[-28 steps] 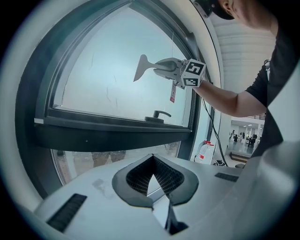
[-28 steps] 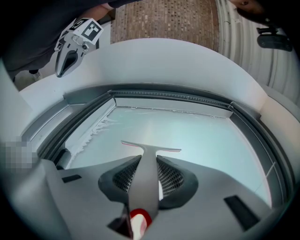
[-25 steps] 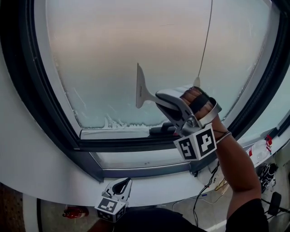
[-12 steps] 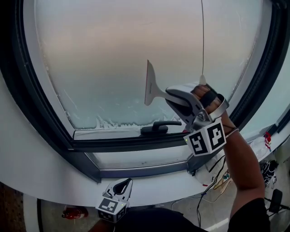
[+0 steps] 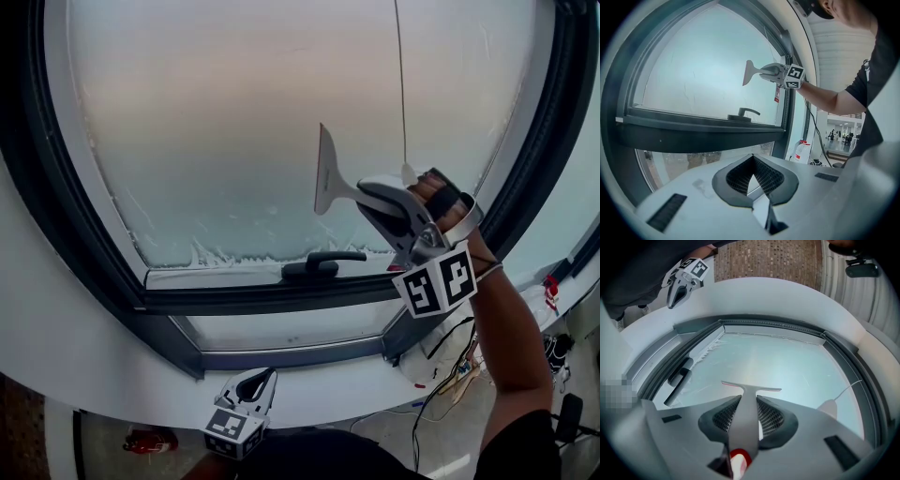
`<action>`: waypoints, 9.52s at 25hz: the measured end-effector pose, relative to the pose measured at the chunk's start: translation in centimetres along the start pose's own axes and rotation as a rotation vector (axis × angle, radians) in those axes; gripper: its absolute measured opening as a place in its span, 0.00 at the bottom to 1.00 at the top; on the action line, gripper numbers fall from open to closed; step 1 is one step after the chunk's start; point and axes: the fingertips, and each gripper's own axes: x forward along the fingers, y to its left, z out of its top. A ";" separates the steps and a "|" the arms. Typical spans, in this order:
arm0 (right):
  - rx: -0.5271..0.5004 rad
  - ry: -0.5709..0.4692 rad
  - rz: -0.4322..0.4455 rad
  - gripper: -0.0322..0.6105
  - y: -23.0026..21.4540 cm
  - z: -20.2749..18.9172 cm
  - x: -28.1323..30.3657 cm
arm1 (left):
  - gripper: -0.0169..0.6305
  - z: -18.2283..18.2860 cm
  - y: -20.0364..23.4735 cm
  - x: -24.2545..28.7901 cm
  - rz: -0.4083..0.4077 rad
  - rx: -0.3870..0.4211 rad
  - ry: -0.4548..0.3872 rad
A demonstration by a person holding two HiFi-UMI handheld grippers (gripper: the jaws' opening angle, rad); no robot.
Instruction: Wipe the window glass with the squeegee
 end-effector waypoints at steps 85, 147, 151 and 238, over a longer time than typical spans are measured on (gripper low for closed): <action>0.019 -0.223 -0.077 0.19 -16.9 20.5 14.7 | 0.03 3.1 11.9 -10.5 0.091 0.053 -0.068; 0.031 0.023 0.017 0.19 -13.6 0.6 -0.3 | 0.03 5.3 3.4 -1.4 -0.041 0.108 -0.068; 0.054 -0.076 0.003 0.19 -14.1 5.5 -0.3 | 0.03 5.6 4.0 -2.2 -0.040 0.127 -0.065; 0.078 -0.042 -0.051 0.19 -23.0 0.6 1.7 | 0.03 8.7 2.3 -2.0 -0.022 0.129 -0.114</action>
